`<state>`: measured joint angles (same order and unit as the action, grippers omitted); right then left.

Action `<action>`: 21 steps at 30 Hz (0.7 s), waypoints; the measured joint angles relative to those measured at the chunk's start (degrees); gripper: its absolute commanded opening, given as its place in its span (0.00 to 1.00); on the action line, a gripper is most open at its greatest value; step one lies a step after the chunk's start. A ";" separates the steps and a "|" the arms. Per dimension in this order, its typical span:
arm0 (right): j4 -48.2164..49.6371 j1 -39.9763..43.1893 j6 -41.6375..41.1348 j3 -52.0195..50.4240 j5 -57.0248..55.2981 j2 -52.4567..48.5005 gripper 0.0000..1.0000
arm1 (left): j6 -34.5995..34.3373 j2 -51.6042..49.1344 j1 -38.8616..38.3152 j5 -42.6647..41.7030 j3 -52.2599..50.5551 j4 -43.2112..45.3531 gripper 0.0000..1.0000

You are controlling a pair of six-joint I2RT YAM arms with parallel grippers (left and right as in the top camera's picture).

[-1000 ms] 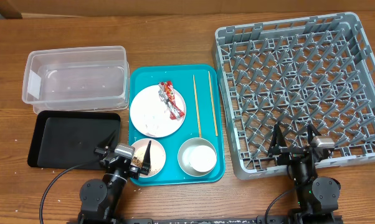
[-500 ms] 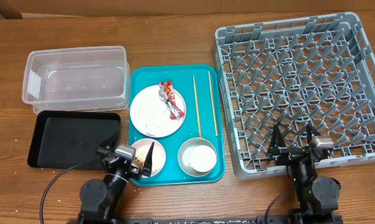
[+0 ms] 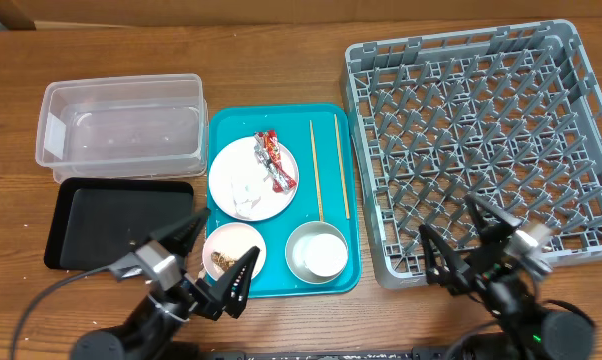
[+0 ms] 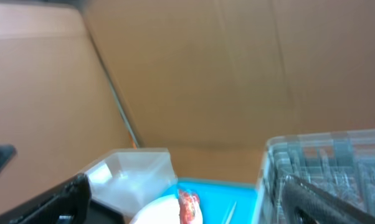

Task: Sort waste into correct bins and load items into the dishwasher
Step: 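Grasp the white cup with the left gripper and lift it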

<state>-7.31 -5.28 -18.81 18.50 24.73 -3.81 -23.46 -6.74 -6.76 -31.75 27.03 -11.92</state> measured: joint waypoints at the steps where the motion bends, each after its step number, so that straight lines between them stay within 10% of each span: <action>1: -5.22 0.00 -0.46 7.43 0.42 -2.91 1.00 | 0.22 -4.90 0.00 -0.20 7.72 -7.02 1.00; 8: -37.33 0.00 2.99 38.38 0.76 -29.66 1.00 | 4.11 -39.12 0.00 -1.22 39.41 -46.56 1.00; 15: -45.83 0.00 4.52 47.63 3.65 -44.48 1.00 | 5.29 -56.92 -3.06 -11.45 44.15 -52.35 0.72; 21: -45.88 0.00 3.78 47.63 4.46 -45.70 1.00 | -0.24 -68.98 -28.22 13.25 41.75 -56.63 0.64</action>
<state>-53.19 -5.28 -15.03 66.13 29.19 -49.52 -23.70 -75.72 -34.98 -18.50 68.77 -68.55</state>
